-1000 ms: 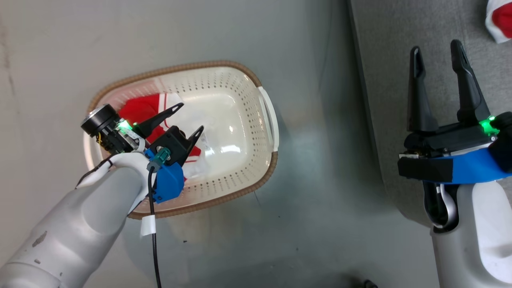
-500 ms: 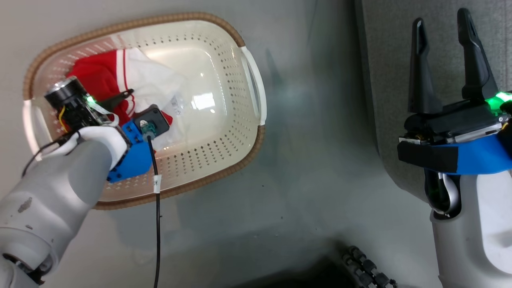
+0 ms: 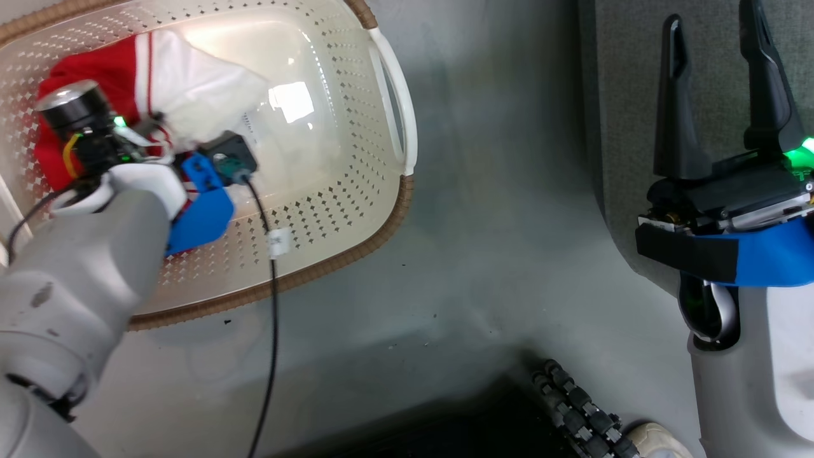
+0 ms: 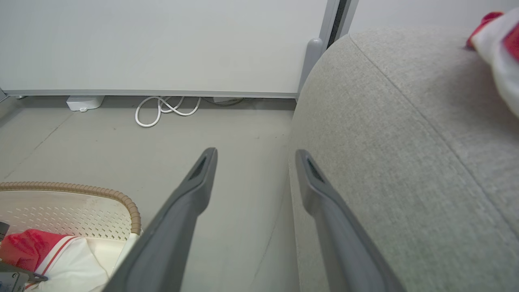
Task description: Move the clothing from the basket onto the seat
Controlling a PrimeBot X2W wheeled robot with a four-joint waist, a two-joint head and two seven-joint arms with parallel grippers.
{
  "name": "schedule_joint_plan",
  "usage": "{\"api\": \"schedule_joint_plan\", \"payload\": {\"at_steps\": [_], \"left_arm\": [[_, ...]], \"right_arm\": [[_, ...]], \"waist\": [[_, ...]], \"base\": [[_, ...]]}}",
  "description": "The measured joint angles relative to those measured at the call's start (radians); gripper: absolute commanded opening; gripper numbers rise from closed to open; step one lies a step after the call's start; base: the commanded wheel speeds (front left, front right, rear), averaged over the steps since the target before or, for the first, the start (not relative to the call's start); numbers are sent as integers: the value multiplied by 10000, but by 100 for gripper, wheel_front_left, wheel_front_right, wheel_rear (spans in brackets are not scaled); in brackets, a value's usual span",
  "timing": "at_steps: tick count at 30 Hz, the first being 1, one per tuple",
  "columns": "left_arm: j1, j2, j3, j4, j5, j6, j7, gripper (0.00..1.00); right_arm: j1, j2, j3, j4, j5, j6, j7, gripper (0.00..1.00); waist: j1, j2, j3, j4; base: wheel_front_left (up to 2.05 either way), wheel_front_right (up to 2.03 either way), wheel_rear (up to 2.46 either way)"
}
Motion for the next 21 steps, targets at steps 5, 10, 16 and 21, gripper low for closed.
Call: {"api": "schedule_joint_plan", "payload": {"at_steps": [5,10,16,21], "left_arm": [[-77,-704,-6,-15,-113,0,309,0],[-91,-1018,-6,-58,-372,0,318,0],[-33,-1087,58,-155,-947,0,-408,0],[196,-1026,107,-247,-1340,0,-1672,0]], "right_arm": [[0,0,-134,12,-77,0,0,100],[-6,0,-213,-56,-127,0,0,100],[4,0,-311,46,-163,0,0,100],[-14,2,-362,226,-219,0,0,100]], "waist": [[-1,0,-64,145],[-2,0,-292,275],[-1,0,-648,451],[-1,0,-1090,664]], "base": [[0,0,0],[0,0,0],[0,0,0],[0,0,0]]}}
